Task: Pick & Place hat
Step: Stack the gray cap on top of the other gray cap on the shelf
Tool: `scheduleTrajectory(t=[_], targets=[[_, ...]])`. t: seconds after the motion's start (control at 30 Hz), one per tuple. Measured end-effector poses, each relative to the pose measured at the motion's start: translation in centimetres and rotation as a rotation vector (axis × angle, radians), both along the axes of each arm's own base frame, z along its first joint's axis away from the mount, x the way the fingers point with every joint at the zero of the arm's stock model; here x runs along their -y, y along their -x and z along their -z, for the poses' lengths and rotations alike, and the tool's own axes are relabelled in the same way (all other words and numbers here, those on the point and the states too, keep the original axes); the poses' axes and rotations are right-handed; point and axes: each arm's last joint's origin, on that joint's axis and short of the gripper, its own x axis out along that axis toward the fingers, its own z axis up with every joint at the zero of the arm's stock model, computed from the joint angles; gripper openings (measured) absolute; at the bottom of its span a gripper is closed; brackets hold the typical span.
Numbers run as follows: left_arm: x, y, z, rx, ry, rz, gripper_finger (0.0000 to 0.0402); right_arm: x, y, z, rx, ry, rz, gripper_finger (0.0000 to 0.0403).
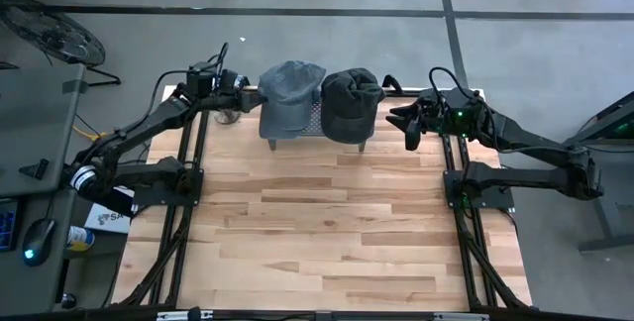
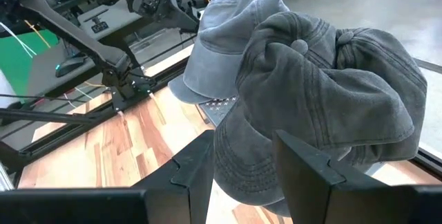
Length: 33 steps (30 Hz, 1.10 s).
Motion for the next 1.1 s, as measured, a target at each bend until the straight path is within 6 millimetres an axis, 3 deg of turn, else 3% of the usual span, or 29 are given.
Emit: scheduleTrajectory(t=[0.53,0.97,1.1], targets=[[-0.66,-0.61,-0.22,0.064,-0.022,0.028,0.0212,0.06,0.02,-0.02,-0.003,0.008,0.021,0.014],[-0.61,-0.7,-0.49,0.09,-0.036,0.066,0.0044,0.06,0.02,-0.02,-0.003,0.006,0.021,0.014],[-0.6,-0.73,-0.62,0.1,-0.043,0.08,0.0009,0.06,0.02,-0.01,-0.003,0.006,0.021,0.014]])
